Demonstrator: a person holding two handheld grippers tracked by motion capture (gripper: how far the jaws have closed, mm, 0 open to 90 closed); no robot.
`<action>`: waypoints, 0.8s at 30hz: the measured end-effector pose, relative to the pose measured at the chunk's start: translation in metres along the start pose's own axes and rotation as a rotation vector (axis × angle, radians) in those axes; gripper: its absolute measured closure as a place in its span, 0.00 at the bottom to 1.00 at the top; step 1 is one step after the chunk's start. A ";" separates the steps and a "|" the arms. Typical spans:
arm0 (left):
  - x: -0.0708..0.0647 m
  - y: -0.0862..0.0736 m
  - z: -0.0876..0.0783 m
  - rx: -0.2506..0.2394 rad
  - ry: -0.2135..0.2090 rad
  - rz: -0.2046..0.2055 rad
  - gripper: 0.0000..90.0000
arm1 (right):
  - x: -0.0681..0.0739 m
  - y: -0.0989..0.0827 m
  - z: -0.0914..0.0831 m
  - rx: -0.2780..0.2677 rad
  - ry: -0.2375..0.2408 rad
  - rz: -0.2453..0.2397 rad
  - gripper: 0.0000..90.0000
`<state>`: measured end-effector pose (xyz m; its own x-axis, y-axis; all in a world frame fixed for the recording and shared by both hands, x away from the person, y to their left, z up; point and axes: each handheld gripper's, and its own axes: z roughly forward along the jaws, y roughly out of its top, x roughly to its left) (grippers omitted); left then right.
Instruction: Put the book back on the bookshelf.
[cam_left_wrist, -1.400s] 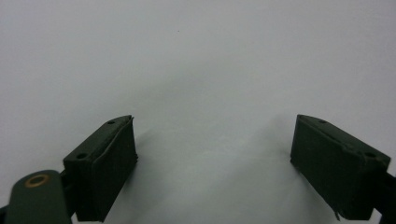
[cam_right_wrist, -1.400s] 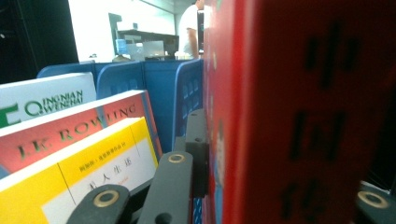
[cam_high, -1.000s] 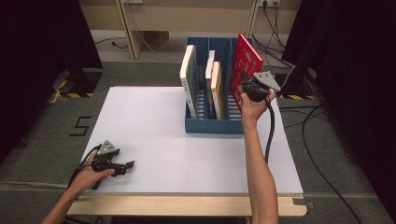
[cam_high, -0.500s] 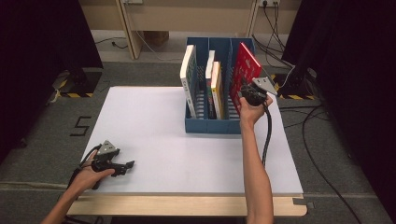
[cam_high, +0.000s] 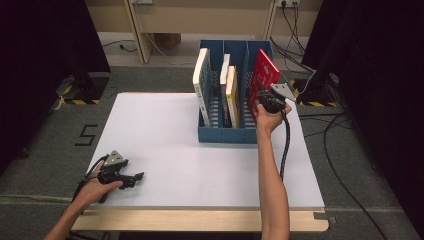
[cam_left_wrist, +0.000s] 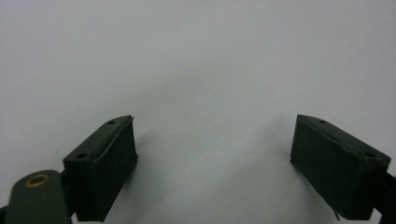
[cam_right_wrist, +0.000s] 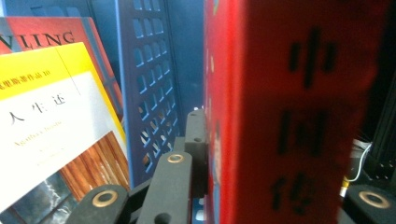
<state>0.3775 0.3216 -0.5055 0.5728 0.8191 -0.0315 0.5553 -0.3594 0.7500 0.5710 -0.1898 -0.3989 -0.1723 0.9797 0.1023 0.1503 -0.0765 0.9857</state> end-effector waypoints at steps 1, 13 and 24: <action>0.000 0.000 0.000 0.000 0.000 0.000 0.15 | -0.001 0.000 0.001 0.001 0.000 -0.003 0.88; 0.000 0.000 0.000 0.002 0.002 0.001 0.15 | -0.003 0.004 -0.001 0.015 0.022 0.002 0.86; 0.000 0.000 0.000 0.003 0.001 0.002 0.15 | -0.019 -0.002 -0.016 0.045 0.033 -0.026 0.86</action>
<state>0.3774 0.3217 -0.5053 0.5730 0.8190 -0.0290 0.5557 -0.3623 0.7483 0.5584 -0.2108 -0.4004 -0.2083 0.9747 0.0814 0.1883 -0.0417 0.9812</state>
